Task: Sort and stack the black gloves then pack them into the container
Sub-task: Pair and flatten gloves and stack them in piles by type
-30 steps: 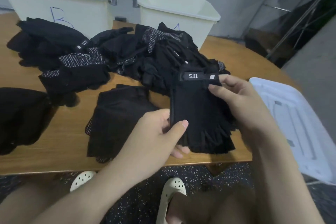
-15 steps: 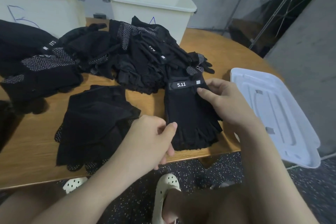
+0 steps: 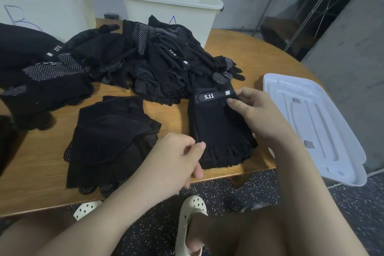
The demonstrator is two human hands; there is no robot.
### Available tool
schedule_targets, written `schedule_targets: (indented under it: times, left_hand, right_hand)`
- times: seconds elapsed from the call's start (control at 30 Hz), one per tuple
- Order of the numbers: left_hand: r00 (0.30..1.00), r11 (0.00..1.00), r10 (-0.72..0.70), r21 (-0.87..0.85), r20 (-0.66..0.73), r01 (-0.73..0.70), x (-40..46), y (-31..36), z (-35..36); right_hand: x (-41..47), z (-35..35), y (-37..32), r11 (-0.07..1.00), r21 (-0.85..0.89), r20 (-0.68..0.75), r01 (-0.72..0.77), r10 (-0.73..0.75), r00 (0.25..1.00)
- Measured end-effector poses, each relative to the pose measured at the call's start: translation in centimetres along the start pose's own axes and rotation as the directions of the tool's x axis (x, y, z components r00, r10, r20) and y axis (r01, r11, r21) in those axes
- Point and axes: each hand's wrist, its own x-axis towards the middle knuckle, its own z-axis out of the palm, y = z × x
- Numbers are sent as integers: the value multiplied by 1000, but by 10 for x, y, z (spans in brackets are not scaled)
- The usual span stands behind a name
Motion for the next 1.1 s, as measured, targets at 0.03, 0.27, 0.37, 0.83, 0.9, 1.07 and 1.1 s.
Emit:
schedule_targets:
  times: [0.03,0.27,0.37,0.83,0.9,1.07,1.1]
  left_hand:
    - [1000,1000,-19,4,1,19,1,-1,1]
    - [996,996,-12,88,-83,19,1,-1,1]
    - [970,975,117,209,-214,-72,0,-1,0]
    - [883,629,454,744,-115,-226,38,-28,14]
    - [900,597,427,774,-84,-211,41,-31,17]
    - [908,588,417,774,-44,-233,47,-35,23]
    - [912,600,409,762,-30,-244,49,-34,24]
  right_hand:
    - [1,0,2,999,-34,-3,-5,5,1000]
    - [4,2,8,971,-238,-74,-3,-15,997]
    - [3,3,10,966,-258,-96,-14,-11,995]
    - [-16,43,11,642,-697,138,320,-317,938]
    - [-17,40,16,603,-744,149,287,-269,952]
    - [-11,36,21,616,-761,179,200,-98,979]
    - [-10,34,21,628,-753,185,199,-87,979]
